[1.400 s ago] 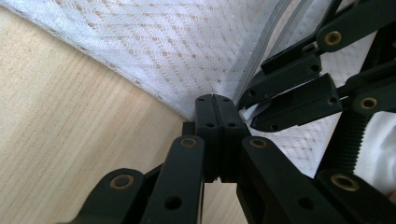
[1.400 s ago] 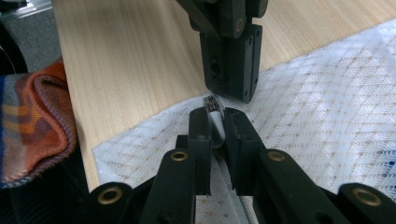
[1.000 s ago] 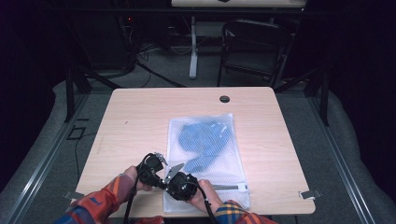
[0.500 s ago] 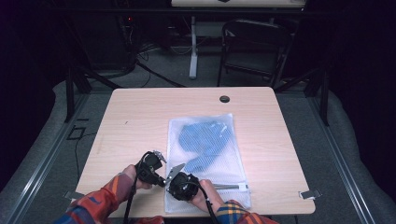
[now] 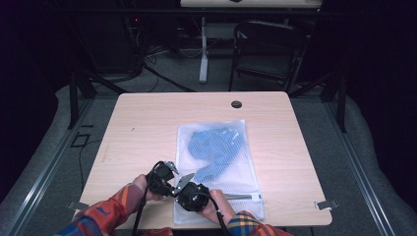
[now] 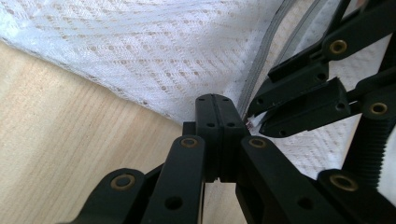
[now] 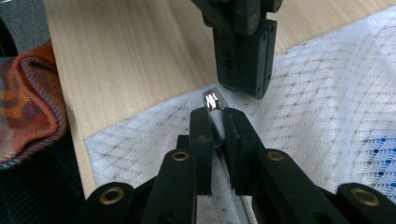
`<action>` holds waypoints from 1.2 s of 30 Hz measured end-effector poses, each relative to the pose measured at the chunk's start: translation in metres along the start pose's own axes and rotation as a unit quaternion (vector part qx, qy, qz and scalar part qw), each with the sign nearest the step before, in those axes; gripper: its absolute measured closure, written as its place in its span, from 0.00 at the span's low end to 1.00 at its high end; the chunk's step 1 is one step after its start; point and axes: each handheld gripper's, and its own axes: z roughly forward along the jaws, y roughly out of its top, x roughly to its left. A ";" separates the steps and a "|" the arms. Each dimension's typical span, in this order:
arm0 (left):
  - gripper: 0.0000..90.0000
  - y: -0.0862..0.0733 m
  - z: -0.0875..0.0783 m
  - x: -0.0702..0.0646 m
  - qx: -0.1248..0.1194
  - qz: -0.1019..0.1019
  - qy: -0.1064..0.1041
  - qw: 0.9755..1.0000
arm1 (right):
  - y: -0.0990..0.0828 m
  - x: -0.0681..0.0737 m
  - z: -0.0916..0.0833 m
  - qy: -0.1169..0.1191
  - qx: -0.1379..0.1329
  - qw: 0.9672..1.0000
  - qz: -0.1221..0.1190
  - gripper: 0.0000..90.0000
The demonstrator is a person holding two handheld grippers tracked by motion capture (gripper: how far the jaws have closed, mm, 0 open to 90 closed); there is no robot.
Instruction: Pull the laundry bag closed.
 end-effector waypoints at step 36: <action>0.99 -0.001 0.001 -0.004 0.006 0.004 -0.024 1.000 | -0.004 -0.002 -0.002 0.011 0.002 1.000 0.022 0.96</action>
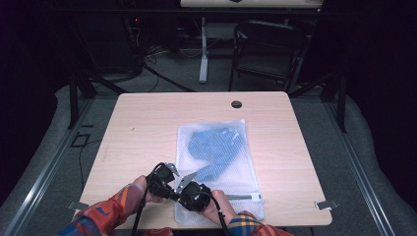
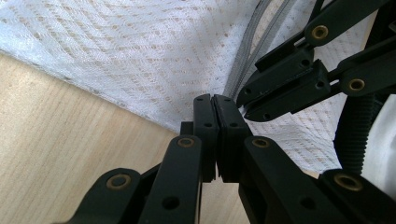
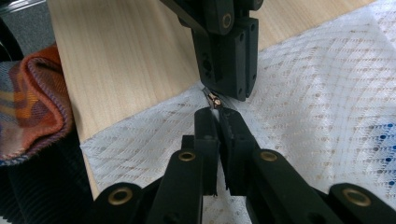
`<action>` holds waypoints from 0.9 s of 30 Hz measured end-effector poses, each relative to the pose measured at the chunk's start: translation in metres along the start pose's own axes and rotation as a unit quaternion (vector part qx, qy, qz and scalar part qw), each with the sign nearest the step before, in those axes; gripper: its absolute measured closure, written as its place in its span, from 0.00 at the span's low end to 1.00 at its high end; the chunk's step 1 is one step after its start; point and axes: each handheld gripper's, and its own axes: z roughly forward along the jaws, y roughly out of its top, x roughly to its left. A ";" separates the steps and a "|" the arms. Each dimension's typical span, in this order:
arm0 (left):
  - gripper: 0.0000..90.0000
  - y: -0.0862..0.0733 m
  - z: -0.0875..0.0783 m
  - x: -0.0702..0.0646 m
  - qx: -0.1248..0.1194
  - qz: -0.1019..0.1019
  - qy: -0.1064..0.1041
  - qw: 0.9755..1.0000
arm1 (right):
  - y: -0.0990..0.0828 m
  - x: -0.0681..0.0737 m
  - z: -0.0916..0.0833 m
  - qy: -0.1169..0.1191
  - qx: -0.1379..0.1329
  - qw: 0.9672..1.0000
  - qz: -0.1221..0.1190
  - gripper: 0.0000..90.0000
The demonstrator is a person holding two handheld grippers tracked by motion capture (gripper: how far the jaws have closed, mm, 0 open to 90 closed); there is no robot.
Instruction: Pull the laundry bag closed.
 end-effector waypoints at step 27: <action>1.00 -0.002 0.001 -0.001 -0.004 0.019 0.006 1.000 | -0.003 -0.004 -0.010 -0.011 0.023 1.000 0.007 0.97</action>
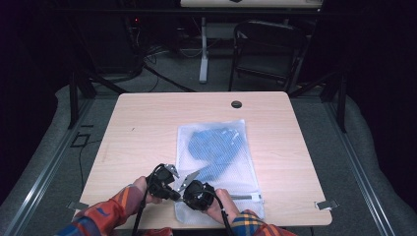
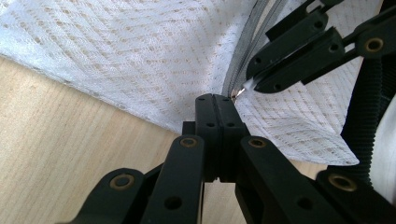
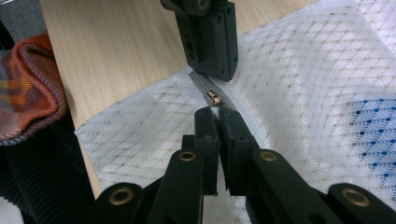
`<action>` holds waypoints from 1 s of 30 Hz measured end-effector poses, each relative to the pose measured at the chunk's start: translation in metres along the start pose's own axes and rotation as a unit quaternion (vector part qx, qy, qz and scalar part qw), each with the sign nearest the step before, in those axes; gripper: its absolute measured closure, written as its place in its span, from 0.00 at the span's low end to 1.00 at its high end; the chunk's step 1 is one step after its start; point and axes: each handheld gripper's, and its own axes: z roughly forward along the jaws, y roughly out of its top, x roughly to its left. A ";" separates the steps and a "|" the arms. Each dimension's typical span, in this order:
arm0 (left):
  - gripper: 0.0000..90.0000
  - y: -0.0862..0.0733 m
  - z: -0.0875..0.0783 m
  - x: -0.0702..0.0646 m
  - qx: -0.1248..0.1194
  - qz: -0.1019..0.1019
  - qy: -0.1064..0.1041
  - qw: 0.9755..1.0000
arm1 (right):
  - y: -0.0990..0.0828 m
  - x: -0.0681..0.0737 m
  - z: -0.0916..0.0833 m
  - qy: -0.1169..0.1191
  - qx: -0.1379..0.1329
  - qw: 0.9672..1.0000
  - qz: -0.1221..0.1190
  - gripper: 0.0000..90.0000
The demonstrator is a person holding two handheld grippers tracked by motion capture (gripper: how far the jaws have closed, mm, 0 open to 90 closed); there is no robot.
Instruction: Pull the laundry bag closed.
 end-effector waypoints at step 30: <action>1.00 0.000 -0.001 0.002 0.001 0.000 -0.006 1.000 | -0.010 -0.009 -0.015 -0.006 0.010 1.000 0.006 0.97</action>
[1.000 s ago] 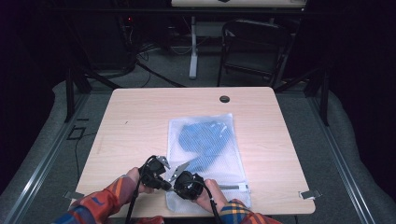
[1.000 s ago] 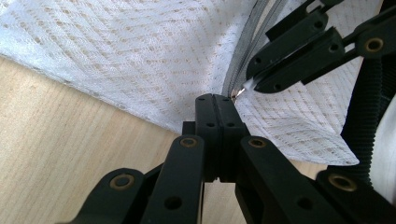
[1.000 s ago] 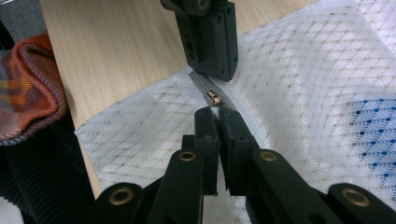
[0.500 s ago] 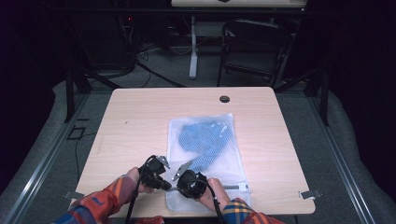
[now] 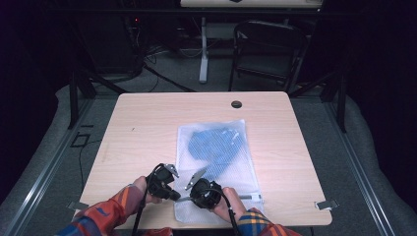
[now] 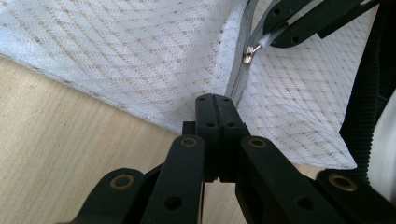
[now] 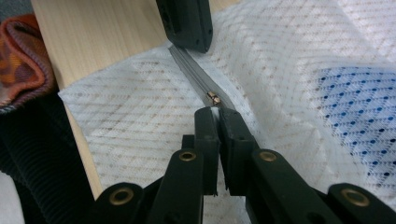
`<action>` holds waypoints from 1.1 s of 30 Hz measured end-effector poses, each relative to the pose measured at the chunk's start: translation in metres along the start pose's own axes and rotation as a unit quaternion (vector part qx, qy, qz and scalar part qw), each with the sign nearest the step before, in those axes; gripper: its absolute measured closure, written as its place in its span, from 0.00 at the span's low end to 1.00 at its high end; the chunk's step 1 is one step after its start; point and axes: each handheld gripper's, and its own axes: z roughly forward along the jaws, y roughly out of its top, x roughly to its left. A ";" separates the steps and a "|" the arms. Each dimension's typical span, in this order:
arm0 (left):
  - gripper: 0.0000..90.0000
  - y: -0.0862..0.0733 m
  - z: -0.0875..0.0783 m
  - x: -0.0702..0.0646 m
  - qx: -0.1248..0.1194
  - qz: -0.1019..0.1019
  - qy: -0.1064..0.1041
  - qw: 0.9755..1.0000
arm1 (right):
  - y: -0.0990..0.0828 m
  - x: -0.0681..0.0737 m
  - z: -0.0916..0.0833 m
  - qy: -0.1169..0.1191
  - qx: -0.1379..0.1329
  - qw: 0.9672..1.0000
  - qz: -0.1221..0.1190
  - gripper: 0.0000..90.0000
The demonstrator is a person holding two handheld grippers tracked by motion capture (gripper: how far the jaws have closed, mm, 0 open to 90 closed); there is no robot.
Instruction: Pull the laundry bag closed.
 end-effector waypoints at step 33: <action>1.00 0.001 -0.001 0.000 0.004 0.001 0.001 1.000 | -0.014 -0.007 -0.012 -0.008 0.012 1.000 0.010 0.96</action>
